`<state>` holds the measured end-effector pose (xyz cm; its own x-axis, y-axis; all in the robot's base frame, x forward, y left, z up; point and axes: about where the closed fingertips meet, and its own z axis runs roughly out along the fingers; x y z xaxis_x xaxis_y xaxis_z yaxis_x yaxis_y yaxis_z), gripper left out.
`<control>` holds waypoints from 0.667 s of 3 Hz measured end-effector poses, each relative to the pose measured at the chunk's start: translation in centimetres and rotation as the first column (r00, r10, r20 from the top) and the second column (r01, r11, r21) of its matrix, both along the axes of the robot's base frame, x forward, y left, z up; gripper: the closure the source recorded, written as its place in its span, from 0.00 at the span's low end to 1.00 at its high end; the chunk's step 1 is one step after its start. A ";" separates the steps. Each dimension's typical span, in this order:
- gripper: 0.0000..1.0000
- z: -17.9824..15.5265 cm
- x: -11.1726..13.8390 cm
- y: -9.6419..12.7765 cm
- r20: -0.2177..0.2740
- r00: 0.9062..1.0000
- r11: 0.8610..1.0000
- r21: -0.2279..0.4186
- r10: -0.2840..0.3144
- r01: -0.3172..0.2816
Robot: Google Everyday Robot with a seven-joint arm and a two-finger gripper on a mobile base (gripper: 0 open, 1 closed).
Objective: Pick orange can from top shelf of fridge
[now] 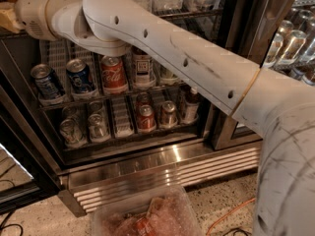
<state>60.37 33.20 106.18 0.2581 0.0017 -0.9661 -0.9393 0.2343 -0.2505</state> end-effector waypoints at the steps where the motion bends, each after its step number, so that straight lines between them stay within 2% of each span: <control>1: 1.00 -0.3 -0.2 0.4 -0.006 1.000 1.000 -0.017 0.017 -0.017; 2: 1.00 -0.4 -0.4 0.5 -0.009 1.000 0.999 -0.024 0.030 -0.030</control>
Offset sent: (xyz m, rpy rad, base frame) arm -0.0022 0.0068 -0.0125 -0.0427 0.0149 0.0408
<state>59.95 33.72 105.77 0.2500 -0.0143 -0.9681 -0.9480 0.1997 -0.2478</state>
